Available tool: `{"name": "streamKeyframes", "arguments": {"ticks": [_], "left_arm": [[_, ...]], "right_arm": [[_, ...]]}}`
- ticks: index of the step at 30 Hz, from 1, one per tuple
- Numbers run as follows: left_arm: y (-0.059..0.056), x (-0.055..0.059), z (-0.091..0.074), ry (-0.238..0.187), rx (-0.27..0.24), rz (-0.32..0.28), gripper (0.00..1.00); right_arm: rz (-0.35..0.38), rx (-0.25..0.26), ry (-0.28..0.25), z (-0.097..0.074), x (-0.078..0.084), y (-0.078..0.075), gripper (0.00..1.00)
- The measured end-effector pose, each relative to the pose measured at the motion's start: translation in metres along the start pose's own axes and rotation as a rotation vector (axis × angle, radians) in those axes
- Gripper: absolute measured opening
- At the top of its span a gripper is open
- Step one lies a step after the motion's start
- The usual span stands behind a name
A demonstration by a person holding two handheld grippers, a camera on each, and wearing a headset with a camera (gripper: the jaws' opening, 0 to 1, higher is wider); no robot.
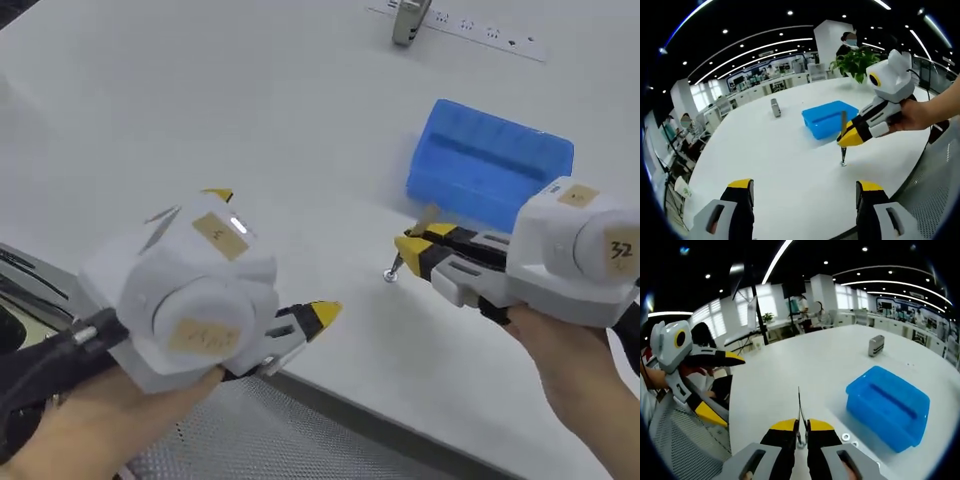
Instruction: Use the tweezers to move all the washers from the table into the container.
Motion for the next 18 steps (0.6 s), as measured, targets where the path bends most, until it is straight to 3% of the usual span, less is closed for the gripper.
{"name": "streamKeyframes", "arguments": {"ticks": [4, 18], "left_arm": [[0.0013, 0.0010, -0.0002, 0.001, -0.003, -0.022, 0.87], [-0.0001, 0.0025, -0.0008, 0.013, -0.012, 0.010, 0.87]], "right_arm": [[-0.014, -0.002, 0.002, -0.0012, -0.0009, 0.0012, 0.04], [-0.059, 0.016, 0.001, -0.0023, 0.0038, 0.0018, 0.03]]}}
Point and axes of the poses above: the centre of the closed fingertips' face, and the gripper's own axes: z roughly forward along the fingers, y roughly to its left, x roughly out of its underside, the point moved 9 cm from there along -z, roughly backward along the fingers, and after that the axes turned 10 degrees about x, right-handed, at the moved point
